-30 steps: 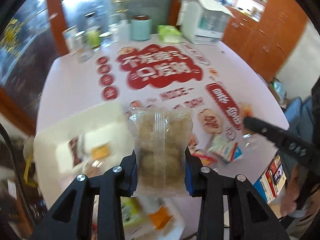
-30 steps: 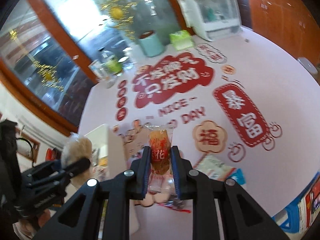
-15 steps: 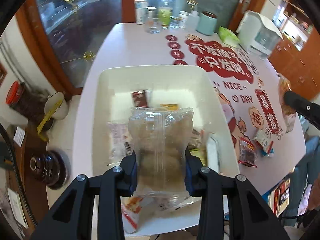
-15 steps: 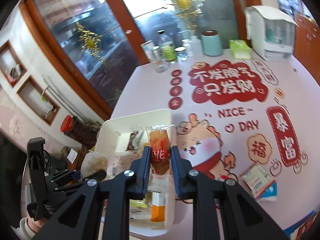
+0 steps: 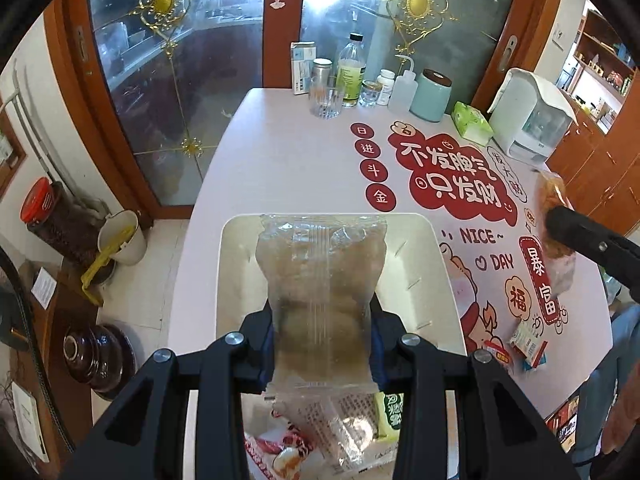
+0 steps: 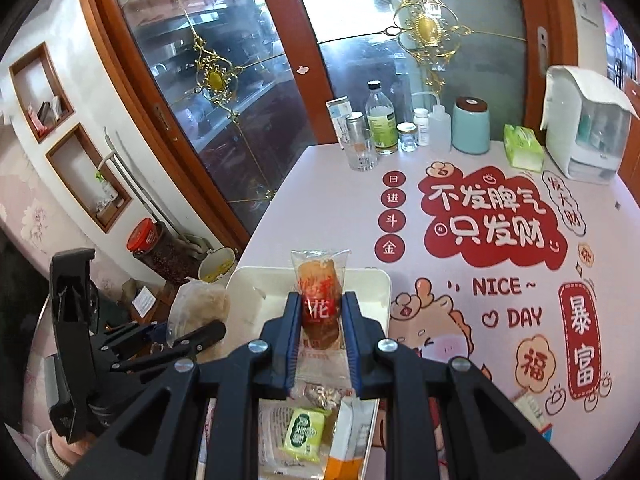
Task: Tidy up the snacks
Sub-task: 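Carry both packets over the white tray and open both tools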
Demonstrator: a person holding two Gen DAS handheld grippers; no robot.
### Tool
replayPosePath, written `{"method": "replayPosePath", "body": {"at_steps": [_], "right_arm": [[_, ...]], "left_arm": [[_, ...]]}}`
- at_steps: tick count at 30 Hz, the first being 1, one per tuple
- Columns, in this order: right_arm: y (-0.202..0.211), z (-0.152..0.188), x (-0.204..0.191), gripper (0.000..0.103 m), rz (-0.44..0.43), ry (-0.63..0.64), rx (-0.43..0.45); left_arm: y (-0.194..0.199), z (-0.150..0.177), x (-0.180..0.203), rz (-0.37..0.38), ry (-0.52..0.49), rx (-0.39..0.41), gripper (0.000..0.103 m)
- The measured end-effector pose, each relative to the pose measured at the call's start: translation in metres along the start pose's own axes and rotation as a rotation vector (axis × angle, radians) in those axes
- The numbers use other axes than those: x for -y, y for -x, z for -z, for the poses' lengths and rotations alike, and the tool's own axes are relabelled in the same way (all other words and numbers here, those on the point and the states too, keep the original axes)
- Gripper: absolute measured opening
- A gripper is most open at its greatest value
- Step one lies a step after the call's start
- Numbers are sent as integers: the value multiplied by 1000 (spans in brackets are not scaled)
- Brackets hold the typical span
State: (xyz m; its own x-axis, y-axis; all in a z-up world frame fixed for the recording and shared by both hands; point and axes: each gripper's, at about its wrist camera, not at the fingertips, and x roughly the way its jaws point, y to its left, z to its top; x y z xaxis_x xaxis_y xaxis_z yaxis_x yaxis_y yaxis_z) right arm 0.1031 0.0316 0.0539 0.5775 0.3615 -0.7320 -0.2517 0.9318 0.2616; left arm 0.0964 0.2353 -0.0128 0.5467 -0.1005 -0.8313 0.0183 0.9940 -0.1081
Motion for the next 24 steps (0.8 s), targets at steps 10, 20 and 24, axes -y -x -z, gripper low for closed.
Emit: {"method": "replayPosePath", "body": {"at_steps": [10, 20, 24], "right_arm": [[-28, -11, -12, 21, 19, 30, -55], [-37, -4, -13, 36, -1, 9, -90], [-37, 2, -11, 36, 9, 2, -104]], "left_arm": [[-10, -11, 6, -64, -39, 10, 64], [-9, -8, -6, -105, -16, 22, 81], [-10, -4, -5, -101, -19, 14, 82]]}}
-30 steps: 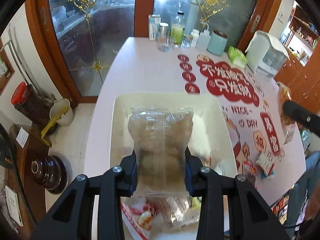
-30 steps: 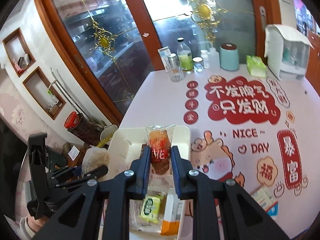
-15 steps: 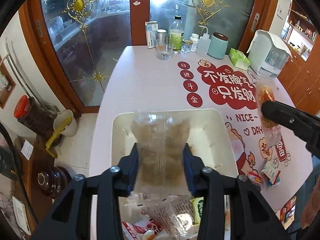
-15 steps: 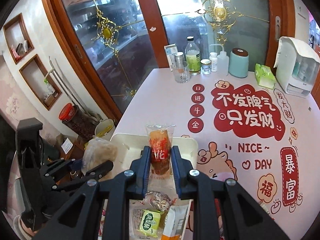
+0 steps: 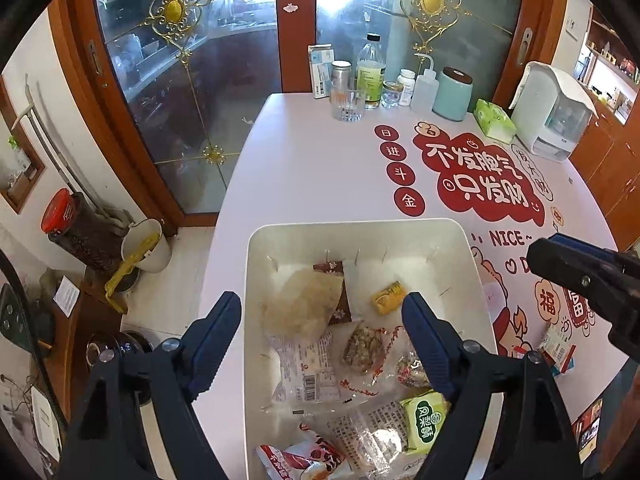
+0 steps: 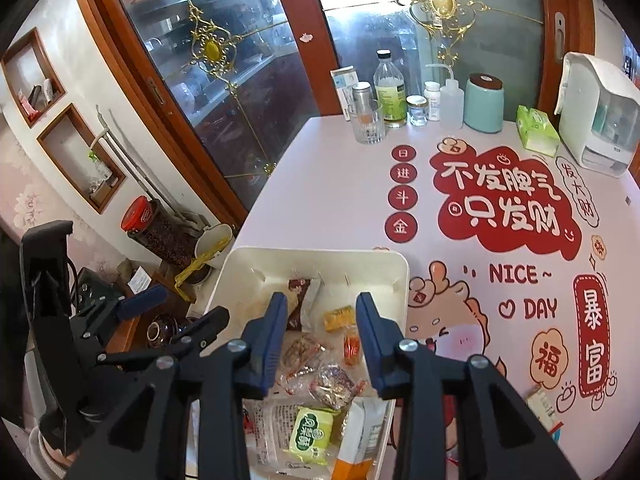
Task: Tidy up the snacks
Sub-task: 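Carry both packets over the white tray and open both tools, then withdraw both tools from the tray toward the remaining snacks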
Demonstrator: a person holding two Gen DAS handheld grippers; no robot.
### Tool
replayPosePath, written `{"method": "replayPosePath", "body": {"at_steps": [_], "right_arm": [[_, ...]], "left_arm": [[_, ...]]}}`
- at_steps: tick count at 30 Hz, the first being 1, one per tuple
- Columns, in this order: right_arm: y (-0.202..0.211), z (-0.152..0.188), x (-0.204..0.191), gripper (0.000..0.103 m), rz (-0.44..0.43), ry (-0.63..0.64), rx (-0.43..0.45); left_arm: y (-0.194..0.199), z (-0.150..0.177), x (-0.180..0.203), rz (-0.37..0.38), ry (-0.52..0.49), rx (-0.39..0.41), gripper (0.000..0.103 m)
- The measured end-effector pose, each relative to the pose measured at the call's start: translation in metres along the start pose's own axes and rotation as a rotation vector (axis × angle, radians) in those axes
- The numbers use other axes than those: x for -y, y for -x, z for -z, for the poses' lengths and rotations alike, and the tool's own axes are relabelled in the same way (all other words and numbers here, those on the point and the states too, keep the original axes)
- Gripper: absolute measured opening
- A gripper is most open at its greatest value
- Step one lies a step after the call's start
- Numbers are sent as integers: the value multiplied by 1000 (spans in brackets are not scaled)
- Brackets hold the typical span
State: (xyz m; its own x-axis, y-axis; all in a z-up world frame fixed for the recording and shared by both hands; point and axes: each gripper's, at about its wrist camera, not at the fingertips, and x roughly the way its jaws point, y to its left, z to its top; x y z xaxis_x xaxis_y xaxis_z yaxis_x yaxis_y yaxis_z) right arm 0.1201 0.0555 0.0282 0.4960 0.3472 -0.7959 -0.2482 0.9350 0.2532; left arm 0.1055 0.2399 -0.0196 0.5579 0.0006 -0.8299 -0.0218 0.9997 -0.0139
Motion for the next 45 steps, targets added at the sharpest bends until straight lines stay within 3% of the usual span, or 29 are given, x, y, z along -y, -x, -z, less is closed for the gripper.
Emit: {"method": "replayPosePath", "body": {"at_steps": [12, 23, 32, 37, 45], "right_arm": [[8, 24, 12, 36, 27, -46, -17], [20, 77, 33, 36, 73, -90, -44], [47, 138, 100, 36, 158, -252, -58], [68, 167, 144, 36, 190, -313, -48], [68, 195, 198, 36, 214, -190, -86]], "left_arm": [[8, 9, 14, 18, -40, 1, 84], [9, 31, 49, 82, -141, -31, 85], [3, 49, 132, 203, -325, -56, 85], [-8, 72, 188, 261, -446, -107, 86], [-33, 100, 253, 298, -522, -225, 86]]}}
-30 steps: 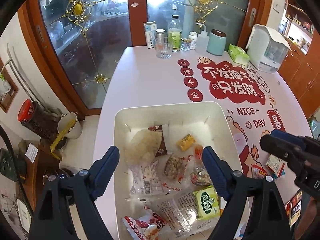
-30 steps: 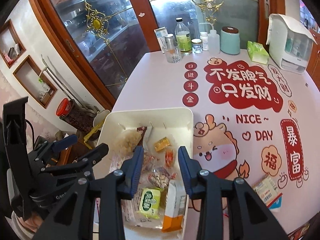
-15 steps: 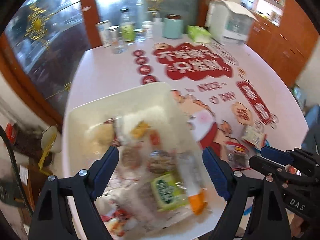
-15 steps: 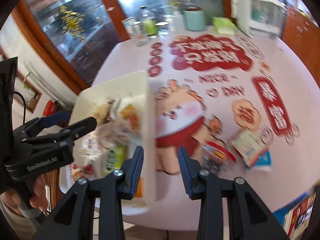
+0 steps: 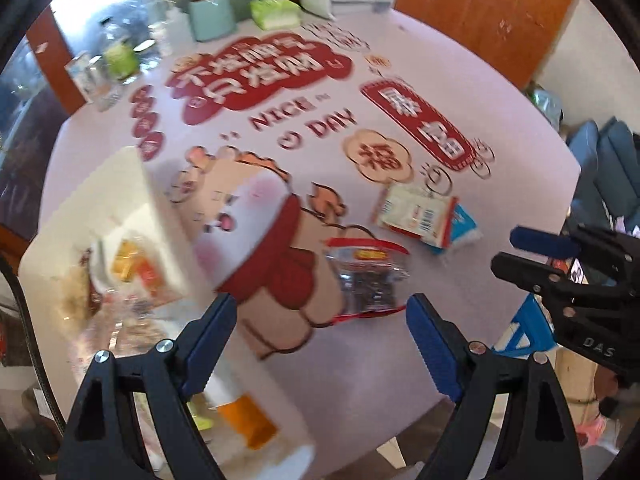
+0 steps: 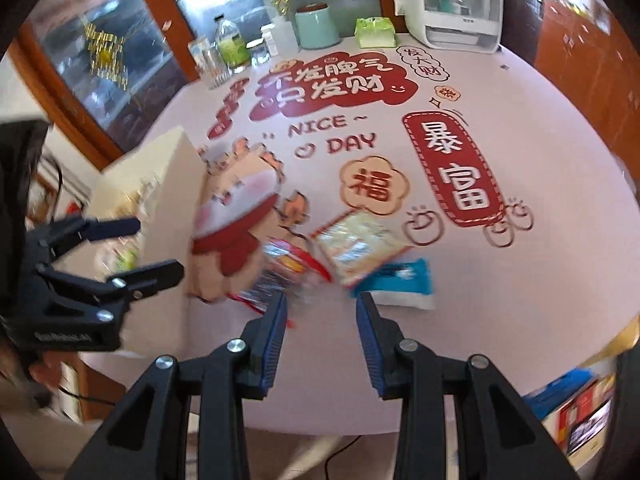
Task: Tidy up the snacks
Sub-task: 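Withdraw both tools from the tray toward the remaining snacks, then grasp the red-topped dried fruit bag with left tool while right tool grasps blue packet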
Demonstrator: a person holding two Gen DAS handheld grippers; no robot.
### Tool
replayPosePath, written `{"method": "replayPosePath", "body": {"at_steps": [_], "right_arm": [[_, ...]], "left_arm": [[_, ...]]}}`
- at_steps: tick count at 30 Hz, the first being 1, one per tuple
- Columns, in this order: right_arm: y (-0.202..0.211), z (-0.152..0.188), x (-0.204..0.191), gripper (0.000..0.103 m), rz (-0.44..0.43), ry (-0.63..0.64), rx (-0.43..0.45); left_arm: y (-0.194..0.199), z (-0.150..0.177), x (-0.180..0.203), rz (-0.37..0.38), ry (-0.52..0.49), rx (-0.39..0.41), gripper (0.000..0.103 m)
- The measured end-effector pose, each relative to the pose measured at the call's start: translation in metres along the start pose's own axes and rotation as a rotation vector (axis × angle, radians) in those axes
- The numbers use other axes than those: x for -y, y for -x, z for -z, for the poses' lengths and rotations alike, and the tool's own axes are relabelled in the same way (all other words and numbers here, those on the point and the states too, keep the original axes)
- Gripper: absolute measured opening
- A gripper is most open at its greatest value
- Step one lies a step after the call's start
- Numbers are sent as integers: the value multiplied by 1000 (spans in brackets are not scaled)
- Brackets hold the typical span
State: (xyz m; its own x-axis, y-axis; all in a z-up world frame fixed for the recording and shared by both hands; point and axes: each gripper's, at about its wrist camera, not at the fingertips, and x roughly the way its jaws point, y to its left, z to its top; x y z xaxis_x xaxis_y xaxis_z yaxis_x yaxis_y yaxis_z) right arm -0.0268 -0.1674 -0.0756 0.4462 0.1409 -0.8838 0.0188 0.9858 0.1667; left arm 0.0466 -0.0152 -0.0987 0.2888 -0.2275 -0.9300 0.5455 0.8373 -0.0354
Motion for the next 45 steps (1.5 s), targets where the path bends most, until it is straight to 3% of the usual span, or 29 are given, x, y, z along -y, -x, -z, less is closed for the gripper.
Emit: {"method": "replayPosePath", "body": {"at_steps": [9, 16, 25, 29, 31, 33, 35, 45], "right_arm": [[-31, 1, 37, 40, -42, 295, -60], [-60, -12, 43, 46, -125, 578, -89], [-99, -14, 41, 47, -237, 861, -182], [-99, -7, 41, 47, -261, 946, -171], [-99, -7, 42, 47, -274, 952, -169], [-99, -8, 43, 40, -273, 947, -161], [-99, -10, 44, 31, -290, 922, -162], [-81, -17, 46, 30, -364, 710, -136]], "left_arm": [[-64, -9, 35, -63, 42, -142, 86], [-101, -8, 27, -99, 149, -232, 86], [-117, -5, 17, -94, 282, -240, 83], [-113, -3, 22, -117, 280, -218, 68], [-108, -5, 29, -122, 281, -196, 48], [-106, -8, 33, -127, 288, -182, 41], [-104, -10, 35, -135, 295, -169, 39], [-73, 9, 24, -120, 363, -120, 37]]}}
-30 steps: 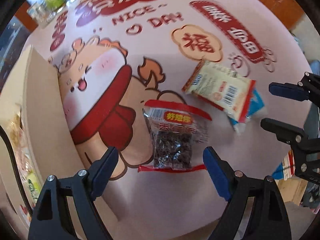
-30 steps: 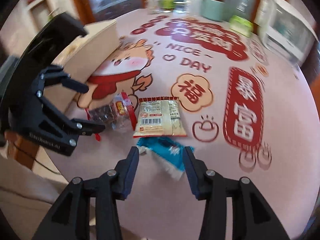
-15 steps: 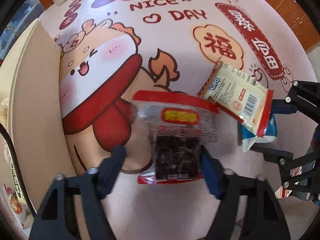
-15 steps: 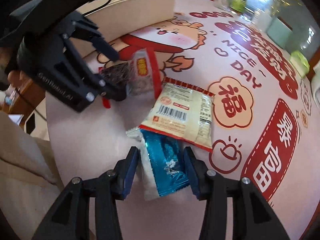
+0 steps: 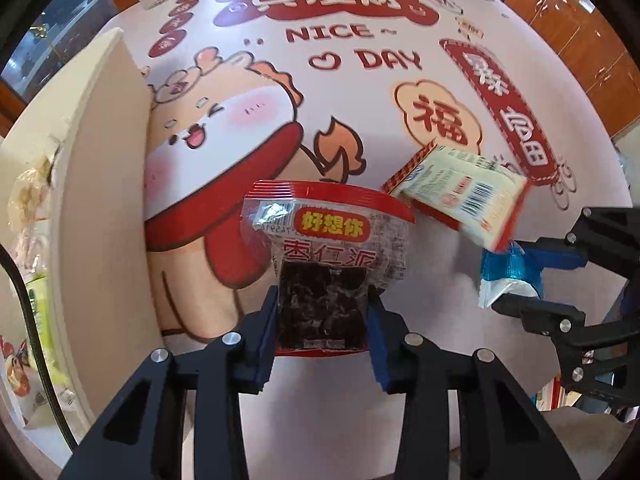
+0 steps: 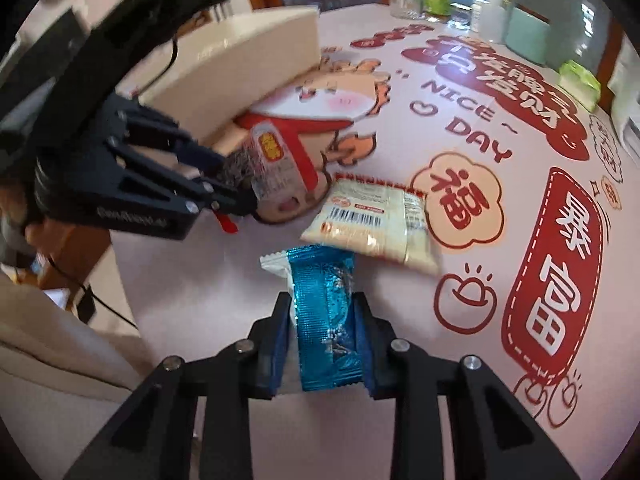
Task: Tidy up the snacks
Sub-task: 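Grasp the red-topped dried fruit bag with left tool while right tool grasps blue packet, then carry both packets over the white tray and open both tools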
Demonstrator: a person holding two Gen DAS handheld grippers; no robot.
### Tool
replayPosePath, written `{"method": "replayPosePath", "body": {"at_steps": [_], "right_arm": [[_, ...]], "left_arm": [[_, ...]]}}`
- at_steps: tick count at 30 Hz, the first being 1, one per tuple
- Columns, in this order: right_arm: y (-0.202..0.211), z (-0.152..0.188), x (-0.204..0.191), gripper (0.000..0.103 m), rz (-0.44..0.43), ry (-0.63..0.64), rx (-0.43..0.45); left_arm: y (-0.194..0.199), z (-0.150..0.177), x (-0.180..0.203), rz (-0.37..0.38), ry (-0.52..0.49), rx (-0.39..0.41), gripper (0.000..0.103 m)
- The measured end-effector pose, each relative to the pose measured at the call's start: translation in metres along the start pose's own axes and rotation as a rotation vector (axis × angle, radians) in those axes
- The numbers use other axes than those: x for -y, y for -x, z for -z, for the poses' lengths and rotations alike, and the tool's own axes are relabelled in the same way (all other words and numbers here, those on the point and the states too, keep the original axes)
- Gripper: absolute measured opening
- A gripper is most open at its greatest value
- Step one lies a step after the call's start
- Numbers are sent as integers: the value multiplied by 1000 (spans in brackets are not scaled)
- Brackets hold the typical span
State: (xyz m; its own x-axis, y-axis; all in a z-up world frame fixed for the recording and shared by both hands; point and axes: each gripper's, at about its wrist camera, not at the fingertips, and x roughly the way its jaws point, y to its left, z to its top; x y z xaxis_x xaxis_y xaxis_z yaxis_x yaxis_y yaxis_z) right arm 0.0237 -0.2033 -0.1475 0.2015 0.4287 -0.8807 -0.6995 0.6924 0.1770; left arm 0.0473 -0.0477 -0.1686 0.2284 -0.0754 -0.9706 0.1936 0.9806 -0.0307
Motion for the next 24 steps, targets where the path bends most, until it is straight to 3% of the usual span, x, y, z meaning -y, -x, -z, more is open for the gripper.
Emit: {"method": "replayPosePath", "body": {"at_steps": [14, 24], "right_arm": [[58, -45, -48, 30, 10, -134, 194], [65, -95, -101, 30, 30, -162, 256]], "left_arm": [[96, -3, -35, 57, -15, 192, 37], [137, 10, -101, 63, 24, 271, 37]]}}
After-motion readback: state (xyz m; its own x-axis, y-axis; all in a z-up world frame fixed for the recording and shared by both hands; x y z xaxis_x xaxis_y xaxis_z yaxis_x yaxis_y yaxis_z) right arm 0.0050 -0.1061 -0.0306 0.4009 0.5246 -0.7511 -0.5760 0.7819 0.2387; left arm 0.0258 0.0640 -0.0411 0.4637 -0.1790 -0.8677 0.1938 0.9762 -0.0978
